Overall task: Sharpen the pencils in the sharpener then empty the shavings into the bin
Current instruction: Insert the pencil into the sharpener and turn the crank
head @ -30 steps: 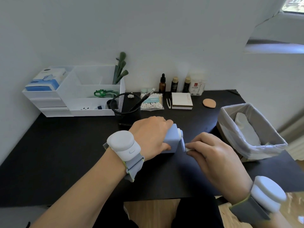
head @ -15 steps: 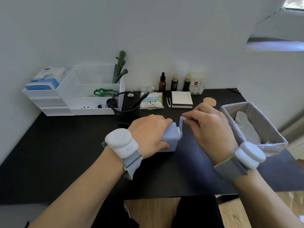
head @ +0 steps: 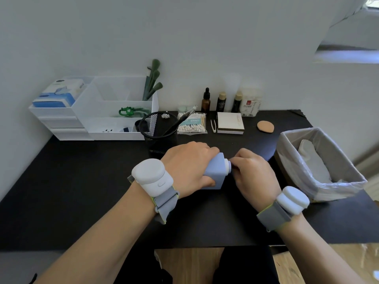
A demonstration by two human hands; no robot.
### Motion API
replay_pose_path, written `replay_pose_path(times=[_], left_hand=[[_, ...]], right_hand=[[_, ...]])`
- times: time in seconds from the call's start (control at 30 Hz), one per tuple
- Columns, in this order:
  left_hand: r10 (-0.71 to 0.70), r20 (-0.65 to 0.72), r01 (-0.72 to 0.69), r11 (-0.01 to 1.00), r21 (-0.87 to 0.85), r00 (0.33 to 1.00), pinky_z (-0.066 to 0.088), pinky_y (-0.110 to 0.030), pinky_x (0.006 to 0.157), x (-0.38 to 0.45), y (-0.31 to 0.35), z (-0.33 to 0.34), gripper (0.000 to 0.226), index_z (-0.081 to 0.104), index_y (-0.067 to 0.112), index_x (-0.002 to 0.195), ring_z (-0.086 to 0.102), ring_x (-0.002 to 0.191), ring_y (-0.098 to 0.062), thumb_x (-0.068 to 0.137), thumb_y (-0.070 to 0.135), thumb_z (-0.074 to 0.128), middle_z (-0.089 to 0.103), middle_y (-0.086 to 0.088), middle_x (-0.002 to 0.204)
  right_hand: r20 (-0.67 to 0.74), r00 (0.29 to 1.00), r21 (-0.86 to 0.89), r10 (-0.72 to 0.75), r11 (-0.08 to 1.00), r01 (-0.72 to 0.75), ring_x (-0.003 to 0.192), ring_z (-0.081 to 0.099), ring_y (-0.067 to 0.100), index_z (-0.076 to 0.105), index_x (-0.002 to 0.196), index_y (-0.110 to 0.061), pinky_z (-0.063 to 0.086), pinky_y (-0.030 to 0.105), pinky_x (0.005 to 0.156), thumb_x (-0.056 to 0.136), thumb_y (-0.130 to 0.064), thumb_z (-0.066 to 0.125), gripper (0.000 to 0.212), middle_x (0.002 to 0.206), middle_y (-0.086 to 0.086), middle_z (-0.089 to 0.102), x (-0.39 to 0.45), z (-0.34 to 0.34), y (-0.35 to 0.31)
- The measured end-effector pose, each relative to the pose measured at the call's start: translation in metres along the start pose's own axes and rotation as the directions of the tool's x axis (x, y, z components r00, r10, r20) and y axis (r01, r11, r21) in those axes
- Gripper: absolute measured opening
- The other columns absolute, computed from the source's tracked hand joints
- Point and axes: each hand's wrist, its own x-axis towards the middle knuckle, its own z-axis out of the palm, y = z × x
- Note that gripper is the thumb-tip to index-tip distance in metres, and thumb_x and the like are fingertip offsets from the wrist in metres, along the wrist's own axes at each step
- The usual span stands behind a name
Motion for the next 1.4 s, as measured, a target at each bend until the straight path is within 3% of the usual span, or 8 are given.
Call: replay_pose_path(times=[0.13,0.3,0.53,1.1,1.4], left_hand=[[-0.022,0.004,0.022,1.000,-0.006,1.000,0.044,-0.033,0.071,-0.001,0.001,-0.001,0.039,0.051,0.026,0.111,0.054,0.099,-0.018,0.083,0.050,0.063,0.057,0.007,0.105],[-0.054,0.010,0.054,0.999,-0.007,0.998,0.036,-0.029,0.069,-0.001,0.006,-0.002,0.039,0.050,0.026,0.111,0.053,0.101,-0.018,0.084,0.051,0.063,0.056,0.006,0.107],[-0.078,0.016,0.078,0.997,-0.017,0.997,0.039,-0.029,0.071,-0.002,0.007,-0.002,0.041,0.051,0.027,0.118,0.053,0.104,-0.018,0.085,0.049,0.062,0.056,0.006,0.112],[-0.088,0.024,0.089,0.996,-0.022,0.996,0.036,-0.029,0.071,-0.003,0.010,-0.004,0.041,0.049,0.027,0.119,0.054,0.107,-0.018,0.086,0.047,0.063,0.056,0.005,0.114],[-0.071,0.009,0.071,0.997,-0.040,0.997,0.039,-0.029,0.074,-0.003,0.009,-0.001,0.042,0.049,0.025,0.120,0.053,0.110,-0.018,0.086,0.045,0.064,0.055,0.005,0.116]], right_hand=[[0.000,1.000,0.014,-0.026,1.000,0.026,0.069,0.059,0.027,0.071,0.081,-0.016,0.048,0.040,0.049,0.082,-0.015,0.069,0.003,0.083,0.000,0.056,-0.020,0.001,-0.001],[0.016,0.998,0.044,-0.054,0.998,0.054,0.066,0.059,0.021,0.074,0.084,-0.023,0.049,0.036,0.049,0.080,-0.016,0.074,0.009,0.080,-0.004,0.056,-0.036,-0.009,-0.008],[0.057,0.992,0.038,-0.116,0.993,0.113,0.068,0.058,0.016,0.074,0.086,-0.025,0.051,0.035,0.054,0.082,-0.019,0.071,0.008,0.080,-0.007,0.055,-0.046,-0.030,-0.012],[-0.268,0.954,0.070,-0.137,0.984,0.161,0.069,0.063,0.024,0.078,0.095,-0.015,0.054,0.040,0.057,0.086,-0.019,0.066,0.015,0.085,0.002,0.064,-0.005,-0.056,-0.011],[-0.141,0.989,0.066,-0.040,0.997,0.050,0.082,0.063,0.025,0.077,0.097,-0.016,0.054,0.043,0.066,0.084,-0.011,0.070,0.016,0.090,0.003,0.065,0.029,-0.021,0.001]])
